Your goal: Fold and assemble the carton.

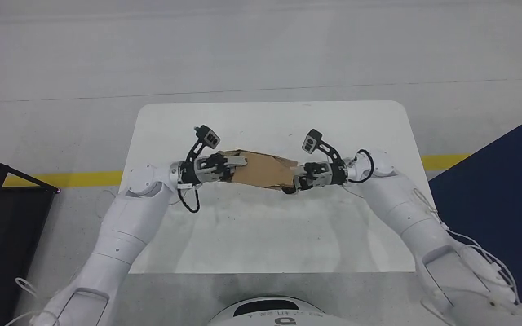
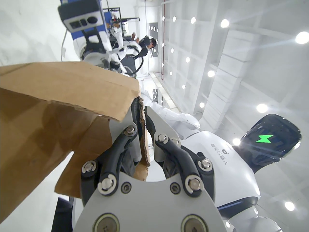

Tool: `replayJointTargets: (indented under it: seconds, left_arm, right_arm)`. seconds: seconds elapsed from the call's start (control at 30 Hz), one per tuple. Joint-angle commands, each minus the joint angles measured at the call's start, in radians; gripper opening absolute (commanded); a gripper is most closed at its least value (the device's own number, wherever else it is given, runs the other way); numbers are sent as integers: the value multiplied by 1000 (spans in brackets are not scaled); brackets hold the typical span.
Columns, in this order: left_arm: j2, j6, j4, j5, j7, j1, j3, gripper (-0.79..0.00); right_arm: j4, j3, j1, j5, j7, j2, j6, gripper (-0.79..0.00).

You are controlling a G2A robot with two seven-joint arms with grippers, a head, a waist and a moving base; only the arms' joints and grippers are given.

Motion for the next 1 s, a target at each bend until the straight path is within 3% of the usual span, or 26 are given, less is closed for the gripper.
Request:
replayJointTargets:
  seconds: [0.0, 0.17, 0.27, 0.53, 0.6, 0.7, 0.83, 0.97]
  left_arm:
    - [-3, -9, 1, -14, 41, 1, -5, -785]
    - [-7, -5, -12, -52, 78, 9, -14, -785]
    - [-5, -12, -25, -44, 87, 13, -24, -785]
    - [-5, -12, -25, -44, 87, 13, -24, -785]
    - [-14, 50, -37, -148, 124, 45, -11, -785]
    - [-33, 195, 1, -368, 142, 60, 13, -785]
    - [-64, 360, 89, -633, 138, 40, 47, -785]
    - [-93, 477, 152, -780, 112, 5, 87, -785]
  right_arm:
    - [-8, 0, 0, 0, 0, 3, 2, -188]
    - [-19, 39, -9, 25, -4, 15, -7, -160]
    - [-47, 98, -43, 44, -19, 34, -23, 0]
    - [-52, 106, -49, 46, -21, 36, -24, 0]
    - [-52, 107, -51, 44, -32, 36, -26, 0]
    - [-81, 143, -76, -25, -150, 48, -96, 0]
    - [-162, 203, -124, -116, -245, 72, -141, 0]
    - [-252, 267, -165, -184, -316, 94, -135, 0]
